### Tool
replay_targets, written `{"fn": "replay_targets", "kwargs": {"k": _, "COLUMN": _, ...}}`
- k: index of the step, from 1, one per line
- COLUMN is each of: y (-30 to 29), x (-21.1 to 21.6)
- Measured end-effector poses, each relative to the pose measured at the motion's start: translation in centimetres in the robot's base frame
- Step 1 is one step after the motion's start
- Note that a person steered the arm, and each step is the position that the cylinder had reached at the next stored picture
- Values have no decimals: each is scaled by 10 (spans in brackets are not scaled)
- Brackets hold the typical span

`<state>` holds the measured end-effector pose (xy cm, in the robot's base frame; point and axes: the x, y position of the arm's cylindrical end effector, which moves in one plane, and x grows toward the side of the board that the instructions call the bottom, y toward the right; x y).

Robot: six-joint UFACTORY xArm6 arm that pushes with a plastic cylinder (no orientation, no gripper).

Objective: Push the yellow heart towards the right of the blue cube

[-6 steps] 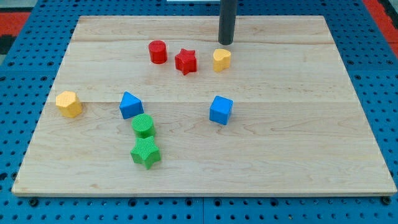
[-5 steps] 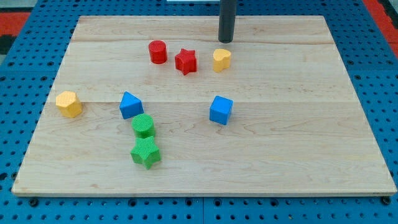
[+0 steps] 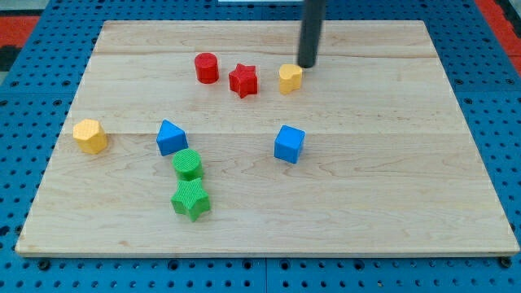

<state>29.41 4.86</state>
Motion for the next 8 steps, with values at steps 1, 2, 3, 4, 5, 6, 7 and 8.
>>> {"fn": "replay_targets", "kwargs": {"k": 1, "y": -8, "x": 31}}
{"fn": "replay_targets", "kwargs": {"k": 2, "y": 54, "x": 79}}
{"fn": "replay_targets", "kwargs": {"k": 3, "y": 78, "x": 95}}
{"fn": "replay_targets", "kwargs": {"k": 4, "y": 21, "x": 69}}
{"fn": "replay_targets", "kwargs": {"k": 5, "y": -6, "x": 69}}
{"fn": "replay_targets", "kwargs": {"k": 6, "y": 6, "x": 92}}
{"fn": "replay_targets", "kwargs": {"k": 7, "y": 88, "x": 109}}
{"fn": "replay_targets", "kwargs": {"k": 8, "y": 118, "x": 129}}
